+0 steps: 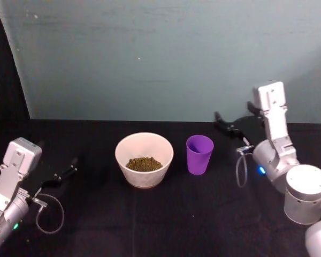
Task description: Pick up the cup and pour the mung beans from the cup into the bowl.
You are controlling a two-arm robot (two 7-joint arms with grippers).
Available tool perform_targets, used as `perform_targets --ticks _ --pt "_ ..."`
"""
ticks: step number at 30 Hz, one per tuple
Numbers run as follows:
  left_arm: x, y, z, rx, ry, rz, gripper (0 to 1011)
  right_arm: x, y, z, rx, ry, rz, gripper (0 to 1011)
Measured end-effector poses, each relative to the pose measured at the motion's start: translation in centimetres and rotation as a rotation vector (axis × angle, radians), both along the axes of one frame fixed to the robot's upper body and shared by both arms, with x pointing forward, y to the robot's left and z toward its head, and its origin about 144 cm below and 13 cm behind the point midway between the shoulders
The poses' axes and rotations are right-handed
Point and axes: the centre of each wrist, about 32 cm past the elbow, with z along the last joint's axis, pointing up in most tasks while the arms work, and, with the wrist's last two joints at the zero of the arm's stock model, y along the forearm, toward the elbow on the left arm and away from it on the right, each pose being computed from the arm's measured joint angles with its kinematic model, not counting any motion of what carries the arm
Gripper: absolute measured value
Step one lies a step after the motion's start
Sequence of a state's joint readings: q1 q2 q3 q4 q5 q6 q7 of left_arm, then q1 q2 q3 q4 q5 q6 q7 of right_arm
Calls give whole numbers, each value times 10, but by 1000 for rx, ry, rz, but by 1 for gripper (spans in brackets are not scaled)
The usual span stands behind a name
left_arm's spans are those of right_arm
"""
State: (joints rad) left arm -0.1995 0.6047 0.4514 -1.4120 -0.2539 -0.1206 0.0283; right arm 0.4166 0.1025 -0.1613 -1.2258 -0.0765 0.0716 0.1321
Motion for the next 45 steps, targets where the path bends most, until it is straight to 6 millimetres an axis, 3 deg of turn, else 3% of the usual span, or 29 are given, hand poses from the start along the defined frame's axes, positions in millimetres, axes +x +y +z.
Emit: perform_targets --ticks 13,45 --pt "0 0 0 0 0 0 1011 -9 -10 -33 33 72 -121 1004" --pt "0 0 0 0 0 0 1011 -9 -9 -34 31 58 -131 1004"
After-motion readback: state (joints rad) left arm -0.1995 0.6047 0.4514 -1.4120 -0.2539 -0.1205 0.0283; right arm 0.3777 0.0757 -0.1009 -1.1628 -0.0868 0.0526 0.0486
